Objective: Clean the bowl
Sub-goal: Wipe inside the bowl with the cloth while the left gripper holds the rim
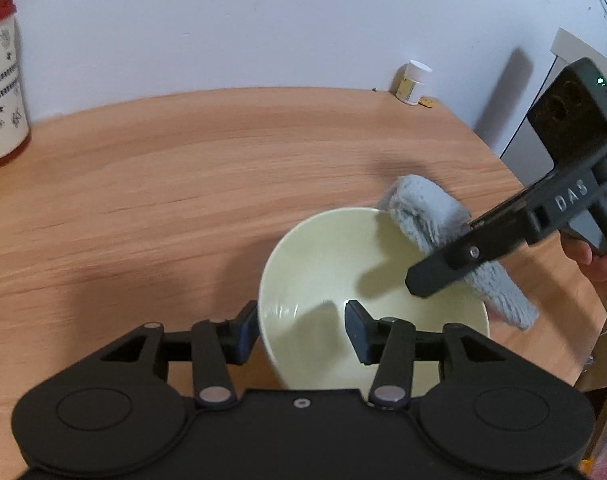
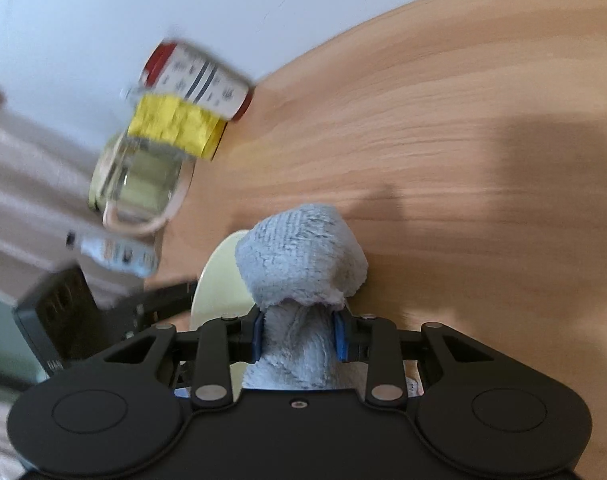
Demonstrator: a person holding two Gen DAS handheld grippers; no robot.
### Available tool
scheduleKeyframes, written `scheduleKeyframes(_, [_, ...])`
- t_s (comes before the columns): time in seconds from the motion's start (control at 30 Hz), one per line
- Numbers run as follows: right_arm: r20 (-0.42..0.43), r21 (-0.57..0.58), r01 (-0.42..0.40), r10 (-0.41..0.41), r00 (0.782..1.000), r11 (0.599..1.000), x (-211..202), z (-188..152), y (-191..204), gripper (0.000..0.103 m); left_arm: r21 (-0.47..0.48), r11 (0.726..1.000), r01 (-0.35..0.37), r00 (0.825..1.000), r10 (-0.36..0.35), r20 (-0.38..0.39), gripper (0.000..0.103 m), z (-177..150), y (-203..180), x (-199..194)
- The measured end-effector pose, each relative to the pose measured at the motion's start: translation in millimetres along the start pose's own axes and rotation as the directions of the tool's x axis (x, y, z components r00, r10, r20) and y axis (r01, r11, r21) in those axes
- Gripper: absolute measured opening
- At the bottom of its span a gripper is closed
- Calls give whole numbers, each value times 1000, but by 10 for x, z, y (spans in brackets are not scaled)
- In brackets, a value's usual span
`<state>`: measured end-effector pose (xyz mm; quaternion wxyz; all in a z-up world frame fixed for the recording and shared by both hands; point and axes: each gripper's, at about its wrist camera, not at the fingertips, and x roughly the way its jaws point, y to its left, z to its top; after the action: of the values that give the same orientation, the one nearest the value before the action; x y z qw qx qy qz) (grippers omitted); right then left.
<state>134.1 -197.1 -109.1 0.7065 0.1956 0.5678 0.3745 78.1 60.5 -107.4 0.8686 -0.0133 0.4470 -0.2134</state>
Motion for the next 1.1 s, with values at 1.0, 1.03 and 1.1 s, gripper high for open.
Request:
scheduleKeyframes(1.0, [260,250,6,-73,963,968,-105,-508,-47,37,-412,910,-49,984,115,138,12,-175,169,107])
scheduleKeyframes(1.03, [263,253,9,-78,962,967,-98,-509,-39,37,-409,911,-50,985,113,132,11,-183,154,105])
scheduleKeyframes(1.1, [270,238,30,-96,958,971,-98,-491,-13,36,-392,919,-47,988,101,120,13,-204,110,98])
